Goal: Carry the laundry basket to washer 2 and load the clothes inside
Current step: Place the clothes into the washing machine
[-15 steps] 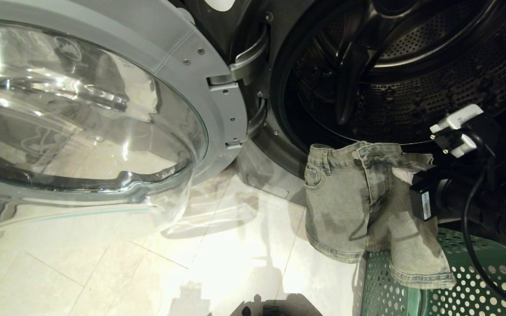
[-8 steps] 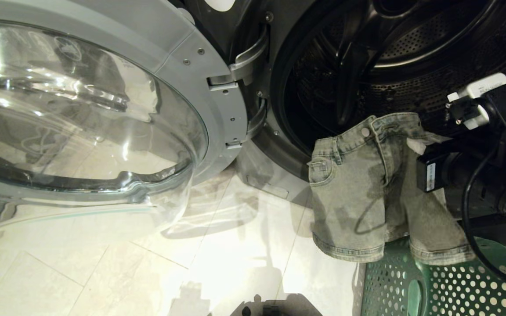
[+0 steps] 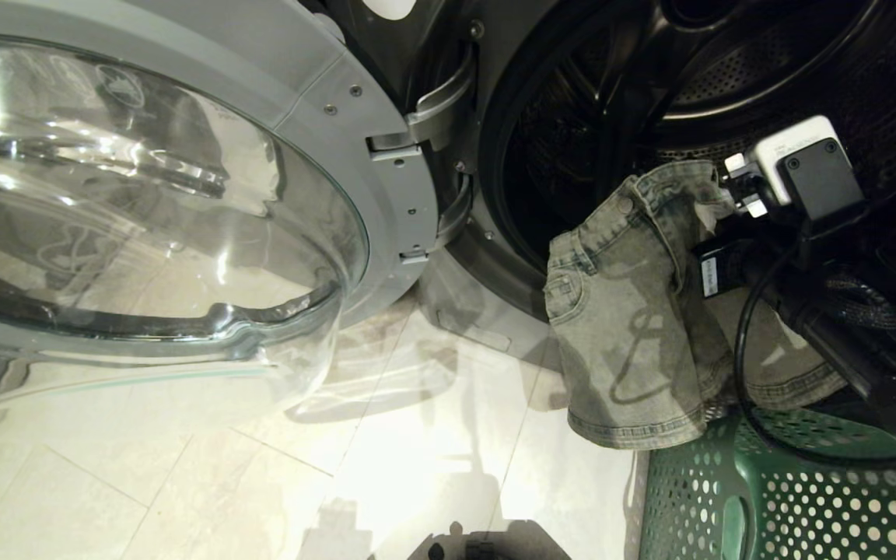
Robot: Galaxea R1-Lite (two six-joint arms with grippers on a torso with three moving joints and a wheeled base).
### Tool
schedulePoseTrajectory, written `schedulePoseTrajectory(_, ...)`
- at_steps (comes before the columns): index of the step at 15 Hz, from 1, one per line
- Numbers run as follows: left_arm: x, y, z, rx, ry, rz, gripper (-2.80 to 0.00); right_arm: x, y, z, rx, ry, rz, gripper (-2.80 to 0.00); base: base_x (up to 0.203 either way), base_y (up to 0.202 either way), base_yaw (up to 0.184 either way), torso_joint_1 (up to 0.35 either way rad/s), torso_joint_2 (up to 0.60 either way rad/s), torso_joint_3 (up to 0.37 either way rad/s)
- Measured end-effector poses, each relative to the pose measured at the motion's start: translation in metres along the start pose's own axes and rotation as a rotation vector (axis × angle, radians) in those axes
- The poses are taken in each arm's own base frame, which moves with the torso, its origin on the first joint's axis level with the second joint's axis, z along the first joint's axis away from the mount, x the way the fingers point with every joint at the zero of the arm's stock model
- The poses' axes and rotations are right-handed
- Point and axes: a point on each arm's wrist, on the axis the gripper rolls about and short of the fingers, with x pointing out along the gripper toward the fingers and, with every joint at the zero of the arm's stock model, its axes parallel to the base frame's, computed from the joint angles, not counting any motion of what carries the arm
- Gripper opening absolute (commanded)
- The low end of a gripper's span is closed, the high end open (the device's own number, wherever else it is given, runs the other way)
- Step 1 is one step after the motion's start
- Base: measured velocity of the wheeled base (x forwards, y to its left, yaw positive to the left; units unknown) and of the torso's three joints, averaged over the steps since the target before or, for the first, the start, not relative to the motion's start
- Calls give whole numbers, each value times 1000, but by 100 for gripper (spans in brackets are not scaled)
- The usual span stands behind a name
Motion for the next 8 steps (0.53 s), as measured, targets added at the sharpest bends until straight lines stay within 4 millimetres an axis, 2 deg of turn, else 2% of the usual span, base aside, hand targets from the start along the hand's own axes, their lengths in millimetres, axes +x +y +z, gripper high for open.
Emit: schedulePoseTrajectory(8,0,0,0,0,0,0,-280,58,-21,20,-20,-82,-190,-280,0,0,0,0,0,0)
